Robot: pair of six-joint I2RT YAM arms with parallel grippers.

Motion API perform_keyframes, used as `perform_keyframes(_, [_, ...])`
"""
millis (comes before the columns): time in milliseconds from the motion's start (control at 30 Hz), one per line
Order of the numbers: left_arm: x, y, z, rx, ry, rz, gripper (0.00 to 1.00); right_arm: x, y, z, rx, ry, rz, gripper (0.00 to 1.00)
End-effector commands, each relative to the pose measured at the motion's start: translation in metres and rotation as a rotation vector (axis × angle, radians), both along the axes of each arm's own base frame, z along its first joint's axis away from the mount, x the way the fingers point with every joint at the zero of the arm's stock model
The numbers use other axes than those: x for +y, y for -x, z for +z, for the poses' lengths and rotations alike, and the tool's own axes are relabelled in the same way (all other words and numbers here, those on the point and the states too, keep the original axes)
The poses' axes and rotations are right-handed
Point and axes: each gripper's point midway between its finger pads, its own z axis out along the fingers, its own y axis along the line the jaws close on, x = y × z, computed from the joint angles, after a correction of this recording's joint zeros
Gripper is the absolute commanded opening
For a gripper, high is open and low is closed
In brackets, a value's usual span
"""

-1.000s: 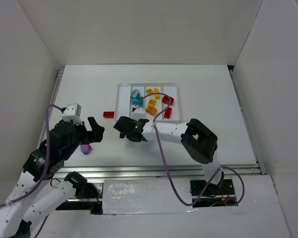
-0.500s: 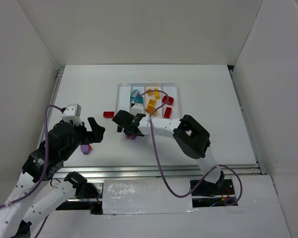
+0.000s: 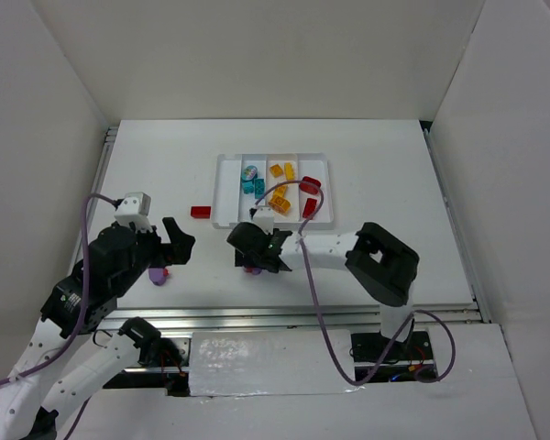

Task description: Sort the legos into containers by color

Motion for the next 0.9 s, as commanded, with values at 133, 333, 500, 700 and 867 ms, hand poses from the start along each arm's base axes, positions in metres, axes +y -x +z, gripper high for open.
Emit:
perform_keyframes(133, [-0.041,0.003,-0.001,0.029,0.148,-0.154,1.00,0.023,0.061,0.104,-0.405,-0.178,0.525,0.00])
perform_keyframes(333, [-0.104,0.026,-0.008,0.162,0.449,-0.390,0.99,-0.006,0.105,0.151,-0.586,-0.290,0.730,0.00])
perform_keyframes(500, [-0.136,0.036,-0.004,0.252,0.600,-0.530,0.99,-0.017,0.120,0.190,-0.666,-0.382,0.773,0.00])
perform_keyframes(700, [-0.157,0.043,-0.009,0.338,0.726,-0.628,1.00,-0.009,0.125,0.201,-0.670,-0.360,0.805,0.00])
perform_keyframes(867, [-0.156,0.040,-0.022,0.355,0.728,-0.594,0.99,-0.001,0.125,0.204,-0.684,-0.326,0.775,0.00])
